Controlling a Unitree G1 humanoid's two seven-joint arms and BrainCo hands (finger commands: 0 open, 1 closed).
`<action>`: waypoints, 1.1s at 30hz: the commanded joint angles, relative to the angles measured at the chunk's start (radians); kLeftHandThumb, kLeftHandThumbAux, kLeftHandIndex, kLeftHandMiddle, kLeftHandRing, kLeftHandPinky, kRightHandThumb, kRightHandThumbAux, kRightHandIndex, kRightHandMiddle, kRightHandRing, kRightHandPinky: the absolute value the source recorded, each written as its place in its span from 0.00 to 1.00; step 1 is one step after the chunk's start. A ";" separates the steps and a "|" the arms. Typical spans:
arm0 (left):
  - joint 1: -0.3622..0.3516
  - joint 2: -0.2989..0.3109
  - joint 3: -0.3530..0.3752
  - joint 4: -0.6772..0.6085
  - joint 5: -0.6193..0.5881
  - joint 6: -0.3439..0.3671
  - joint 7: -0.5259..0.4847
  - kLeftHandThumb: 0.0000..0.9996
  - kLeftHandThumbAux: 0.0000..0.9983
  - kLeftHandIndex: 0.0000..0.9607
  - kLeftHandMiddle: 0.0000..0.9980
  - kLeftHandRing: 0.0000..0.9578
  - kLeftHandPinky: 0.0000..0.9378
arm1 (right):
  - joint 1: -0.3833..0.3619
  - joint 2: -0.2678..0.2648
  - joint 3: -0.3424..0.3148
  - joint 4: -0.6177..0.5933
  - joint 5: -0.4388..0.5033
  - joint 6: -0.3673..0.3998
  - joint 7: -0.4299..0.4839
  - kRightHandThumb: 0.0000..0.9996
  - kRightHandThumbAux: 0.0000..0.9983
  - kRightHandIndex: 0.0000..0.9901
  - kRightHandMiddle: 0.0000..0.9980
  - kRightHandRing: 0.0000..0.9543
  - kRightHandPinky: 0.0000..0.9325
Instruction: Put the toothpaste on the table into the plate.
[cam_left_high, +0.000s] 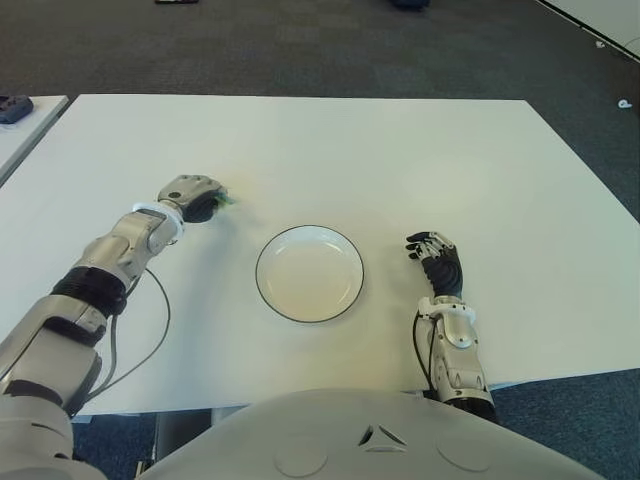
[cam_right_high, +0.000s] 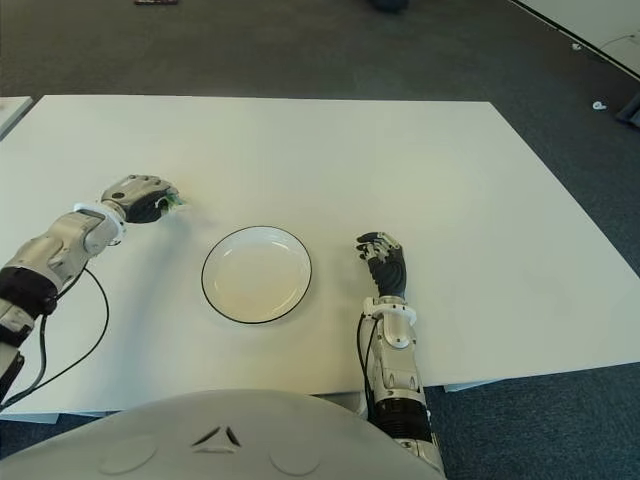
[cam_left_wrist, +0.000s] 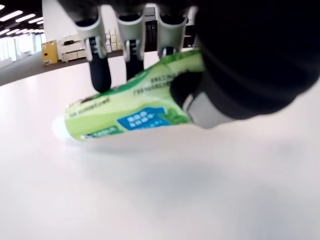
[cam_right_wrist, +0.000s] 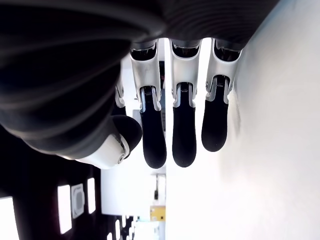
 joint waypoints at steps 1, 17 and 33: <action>0.004 -0.005 0.038 -0.011 -0.038 -0.001 -0.030 0.71 0.72 0.45 0.77 0.78 0.77 | 0.006 0.012 0.003 0.015 -0.002 0.034 -0.006 0.71 0.73 0.43 0.47 0.48 0.51; -0.010 0.061 0.143 -0.235 -0.061 -0.092 -0.062 0.71 0.72 0.45 0.78 0.79 0.80 | -0.004 0.021 0.006 0.031 0.025 0.002 0.015 0.71 0.73 0.43 0.48 0.50 0.54; 0.117 -0.009 0.219 -0.578 -0.136 -0.134 -0.092 0.71 0.72 0.45 0.79 0.80 0.81 | -0.020 0.032 0.004 0.047 0.035 -0.017 0.022 0.71 0.73 0.43 0.47 0.50 0.54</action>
